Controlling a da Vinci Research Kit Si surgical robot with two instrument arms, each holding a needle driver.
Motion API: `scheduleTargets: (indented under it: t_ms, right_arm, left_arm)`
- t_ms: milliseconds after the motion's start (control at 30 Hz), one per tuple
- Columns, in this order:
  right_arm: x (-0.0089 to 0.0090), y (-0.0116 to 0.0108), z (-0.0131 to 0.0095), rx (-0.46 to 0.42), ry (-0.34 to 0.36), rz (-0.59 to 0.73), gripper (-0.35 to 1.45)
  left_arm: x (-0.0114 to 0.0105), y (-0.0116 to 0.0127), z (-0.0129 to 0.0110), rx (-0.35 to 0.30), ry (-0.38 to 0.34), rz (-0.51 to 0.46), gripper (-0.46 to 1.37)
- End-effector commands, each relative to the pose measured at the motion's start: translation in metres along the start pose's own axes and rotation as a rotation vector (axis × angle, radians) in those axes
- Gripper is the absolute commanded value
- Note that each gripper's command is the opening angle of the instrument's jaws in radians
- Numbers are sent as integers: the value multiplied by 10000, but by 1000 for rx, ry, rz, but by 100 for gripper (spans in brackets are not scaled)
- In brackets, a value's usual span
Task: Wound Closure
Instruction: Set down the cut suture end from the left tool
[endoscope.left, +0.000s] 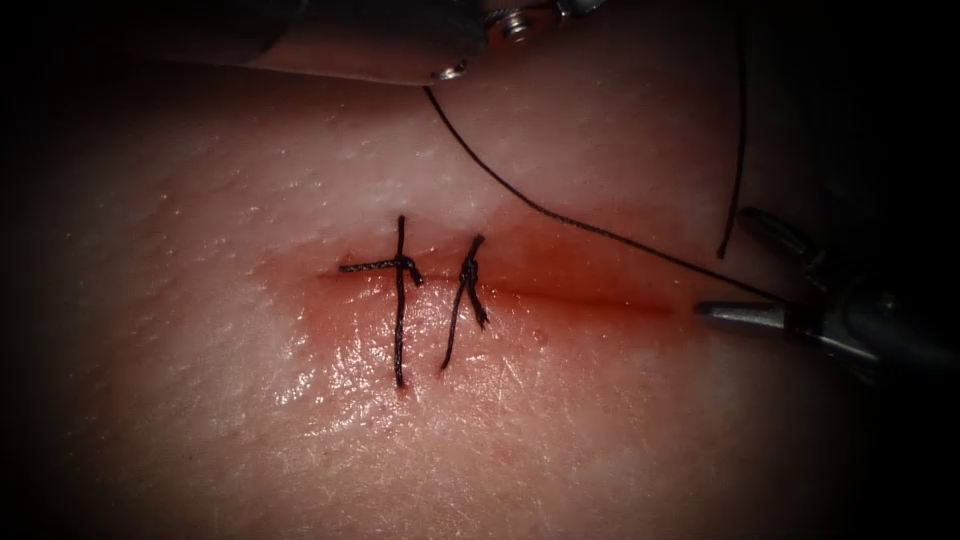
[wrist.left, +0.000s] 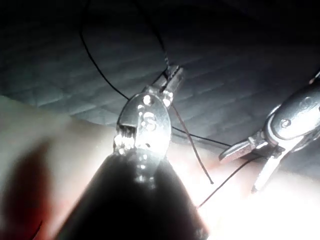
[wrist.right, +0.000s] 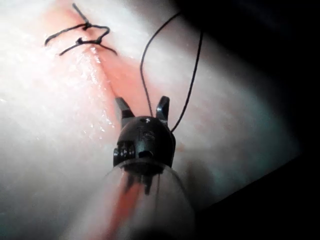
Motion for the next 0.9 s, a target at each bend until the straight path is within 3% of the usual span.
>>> scheduleTargets:
  t_ms: [33,200,333,633,900]
  right_arm:
    - [1,-2,-8,5,2,-3,135]
    - [2,-12,-33,1,6,-15,134]
    - [5,-21,-44,0,10,-8,134]
    - [0,-29,-44,-3,14,0,134]
    - [0,-32,-37,6,18,1,134]
  left_arm:
    - [-8,-1,6,-20,-5,-1,-35]
    - [-37,-5,23,-61,-30,-34,-35]
    - [-70,-7,32,-103,-71,-132,-35]
    - [-161,5,29,-232,-247,-249,-35]
    - [-194,8,18,-314,-344,-361,-35]
